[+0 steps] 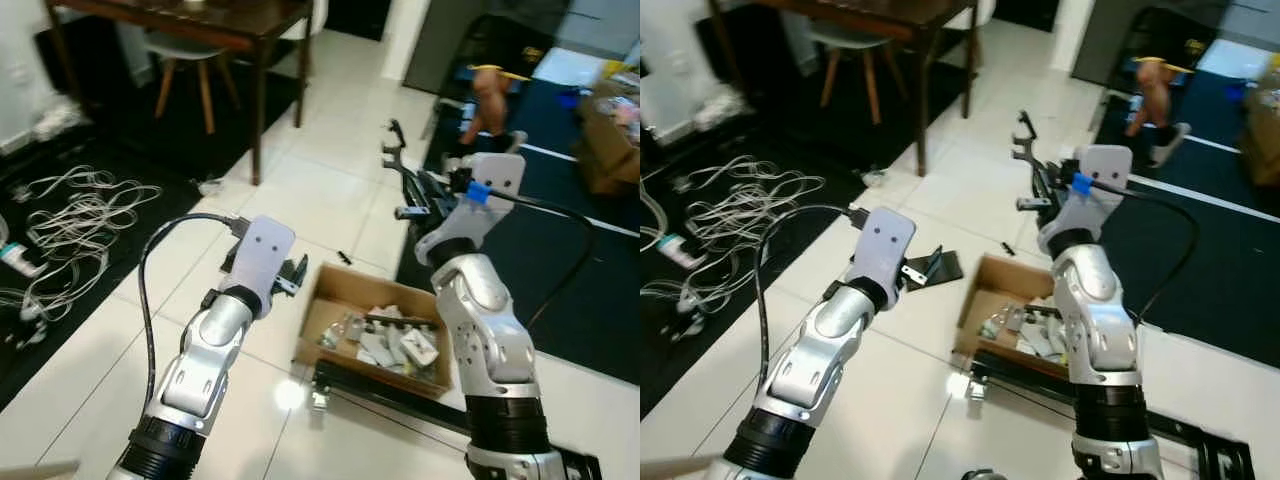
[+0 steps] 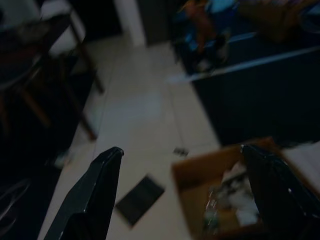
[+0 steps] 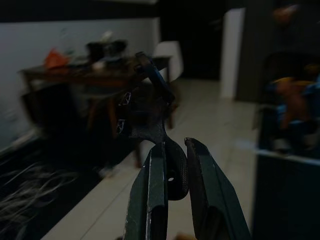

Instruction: Picking trash to rubbish bin

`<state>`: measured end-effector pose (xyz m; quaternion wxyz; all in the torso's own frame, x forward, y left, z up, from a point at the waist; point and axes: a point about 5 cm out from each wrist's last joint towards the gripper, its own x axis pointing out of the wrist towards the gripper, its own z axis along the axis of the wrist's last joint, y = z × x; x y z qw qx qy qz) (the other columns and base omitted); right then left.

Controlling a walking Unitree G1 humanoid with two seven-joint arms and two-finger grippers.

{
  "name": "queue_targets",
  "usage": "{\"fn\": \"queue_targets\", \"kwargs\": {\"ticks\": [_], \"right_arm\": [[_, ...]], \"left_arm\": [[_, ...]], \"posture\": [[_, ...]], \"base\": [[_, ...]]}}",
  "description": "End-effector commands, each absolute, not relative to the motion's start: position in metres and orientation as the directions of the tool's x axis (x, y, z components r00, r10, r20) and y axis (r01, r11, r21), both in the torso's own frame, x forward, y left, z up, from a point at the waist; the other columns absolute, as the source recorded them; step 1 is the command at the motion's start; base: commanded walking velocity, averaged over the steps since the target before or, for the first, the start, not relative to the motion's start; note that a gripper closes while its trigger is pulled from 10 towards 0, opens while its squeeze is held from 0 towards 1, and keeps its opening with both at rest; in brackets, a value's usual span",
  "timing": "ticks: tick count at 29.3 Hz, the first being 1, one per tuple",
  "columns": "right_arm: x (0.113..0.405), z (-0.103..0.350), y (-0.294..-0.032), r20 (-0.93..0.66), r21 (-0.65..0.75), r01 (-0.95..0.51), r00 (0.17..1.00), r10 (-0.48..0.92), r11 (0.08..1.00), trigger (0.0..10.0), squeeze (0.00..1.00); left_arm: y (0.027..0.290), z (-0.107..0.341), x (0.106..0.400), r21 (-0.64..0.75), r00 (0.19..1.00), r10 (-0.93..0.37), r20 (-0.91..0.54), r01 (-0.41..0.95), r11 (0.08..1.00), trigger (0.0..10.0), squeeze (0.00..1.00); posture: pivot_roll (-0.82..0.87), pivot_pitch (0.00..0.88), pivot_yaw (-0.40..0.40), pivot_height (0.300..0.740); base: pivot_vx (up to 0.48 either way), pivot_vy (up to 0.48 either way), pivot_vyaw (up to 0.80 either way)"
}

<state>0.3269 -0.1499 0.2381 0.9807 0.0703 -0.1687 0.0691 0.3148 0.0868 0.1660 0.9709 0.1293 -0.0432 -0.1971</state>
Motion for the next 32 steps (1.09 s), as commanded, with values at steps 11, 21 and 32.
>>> {"fn": "queue_targets", "kwargs": {"ticks": [11,21,32], "right_arm": [[0.326,0.238,-0.146,0.346,0.11,-0.174,0.93,0.126,0.979,10.0,0.0],[0.327,0.233,-0.143,0.319,0.098,-0.185,0.936,0.146,0.978,10.0,0.0],[0.323,0.188,-0.133,0.107,0.032,-0.304,0.948,0.299,0.952,10.0,0.0]], "left_arm": [[0.085,0.162,0.314,0.263,0.916,-0.4,0.026,0.379,0.887,10.0,0.0],[0.089,0.159,0.315,0.23,0.929,-0.369,0.015,0.356,0.906,10.0,0.0],[0.105,0.15,0.318,0.113,0.969,-0.247,-0.021,0.248,0.962,10.0,0.0]], "posture": [[-0.05,0.096,-0.069,0.74],[-0.05,0.104,-0.071,0.74],[-0.05,0.109,-0.066,0.74]], "base": [[0.0,0.0,-0.8],[0.0,0.0,-0.57],[0.0,0.0,0.0]]}}
